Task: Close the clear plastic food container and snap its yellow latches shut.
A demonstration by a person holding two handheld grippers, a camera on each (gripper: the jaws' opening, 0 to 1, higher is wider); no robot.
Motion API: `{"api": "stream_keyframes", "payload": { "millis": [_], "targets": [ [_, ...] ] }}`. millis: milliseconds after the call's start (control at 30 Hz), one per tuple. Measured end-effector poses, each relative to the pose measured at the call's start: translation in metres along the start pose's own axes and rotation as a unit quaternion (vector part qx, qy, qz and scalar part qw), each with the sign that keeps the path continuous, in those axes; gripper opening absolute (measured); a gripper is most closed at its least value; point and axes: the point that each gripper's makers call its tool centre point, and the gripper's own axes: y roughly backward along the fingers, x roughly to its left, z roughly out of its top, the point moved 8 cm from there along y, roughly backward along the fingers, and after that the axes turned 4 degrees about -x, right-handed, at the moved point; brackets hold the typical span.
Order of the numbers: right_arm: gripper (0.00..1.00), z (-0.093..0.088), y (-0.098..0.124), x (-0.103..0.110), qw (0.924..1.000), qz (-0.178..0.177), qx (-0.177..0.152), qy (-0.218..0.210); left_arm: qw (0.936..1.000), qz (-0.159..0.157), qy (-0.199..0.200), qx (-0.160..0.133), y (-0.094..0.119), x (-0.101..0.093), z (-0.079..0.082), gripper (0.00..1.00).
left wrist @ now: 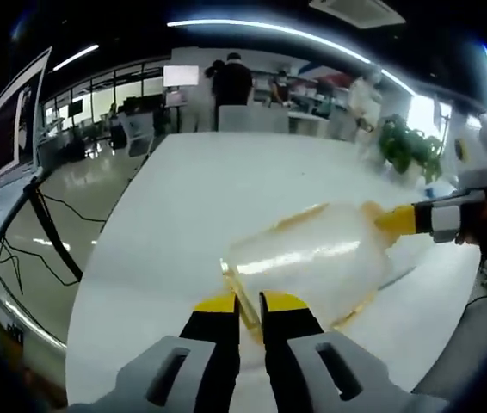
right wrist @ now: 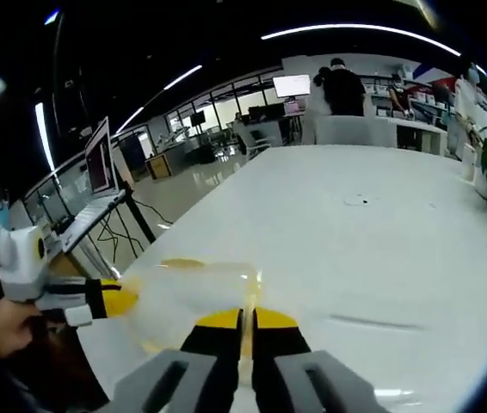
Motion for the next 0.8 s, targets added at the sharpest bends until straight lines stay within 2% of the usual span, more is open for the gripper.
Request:
{"api": "stream_keyframes", "payload": {
  "millis": [433, 633, 800],
  "targets": [
    [0.00, 0.002, 0.031, -0.037, 0.9992, -0.032, -0.012, -0.019, 0.9993, -0.037, -0.005, -0.004, -0.014, -0.044, 0.011, 0.05],
    [0.00, 0.001, 0.048, -0.056, 0.9981, -0.052, -0.017, -0.027, 0.9977, -0.063, -0.022, -0.010, -0.020, -0.067, 0.021, 0.05],
    [0.00, 0.000, 0.060, -0.071, 0.9970, -0.067, -0.021, -0.031, 0.9967, -0.077, -0.025, -0.010, -0.026, -0.083, 0.023, 0.05]
  ]
}}
